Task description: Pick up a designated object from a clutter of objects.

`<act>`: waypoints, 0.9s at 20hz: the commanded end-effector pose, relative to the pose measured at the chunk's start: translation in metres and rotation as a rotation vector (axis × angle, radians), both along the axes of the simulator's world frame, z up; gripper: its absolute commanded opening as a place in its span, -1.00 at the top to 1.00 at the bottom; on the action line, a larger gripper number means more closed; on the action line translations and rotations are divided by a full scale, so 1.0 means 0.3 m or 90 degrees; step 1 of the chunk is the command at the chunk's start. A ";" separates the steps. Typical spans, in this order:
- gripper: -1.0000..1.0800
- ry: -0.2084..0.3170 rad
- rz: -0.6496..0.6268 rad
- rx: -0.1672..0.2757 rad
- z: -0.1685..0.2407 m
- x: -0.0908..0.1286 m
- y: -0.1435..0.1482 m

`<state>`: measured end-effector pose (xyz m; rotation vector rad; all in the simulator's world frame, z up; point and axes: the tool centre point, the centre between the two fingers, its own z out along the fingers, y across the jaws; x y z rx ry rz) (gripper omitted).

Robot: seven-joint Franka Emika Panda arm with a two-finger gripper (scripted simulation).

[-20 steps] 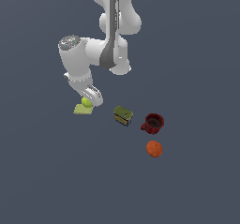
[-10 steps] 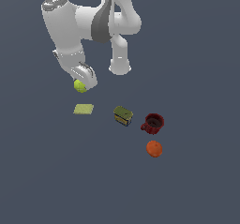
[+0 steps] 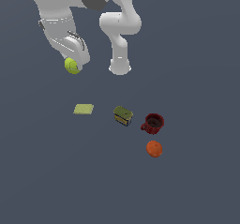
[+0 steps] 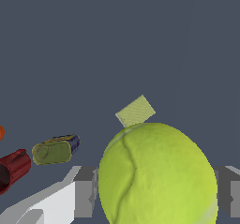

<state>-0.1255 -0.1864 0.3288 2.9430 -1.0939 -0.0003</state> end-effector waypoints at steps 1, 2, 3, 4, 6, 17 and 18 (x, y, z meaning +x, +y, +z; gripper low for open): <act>1.00 0.000 0.000 0.000 0.076 -0.012 -0.010; 1.00 0.000 0.000 0.000 0.102 -0.016 -0.013; 1.00 0.000 0.000 0.000 0.126 -0.019 -0.017; 1.00 0.000 0.000 0.000 0.150 -0.022 -0.020; 1.00 0.000 0.001 0.001 0.191 -0.027 -0.026; 1.00 -0.001 0.002 0.001 0.307 -0.035 -0.043; 1.00 -0.001 0.002 0.001 0.308 -0.035 -0.043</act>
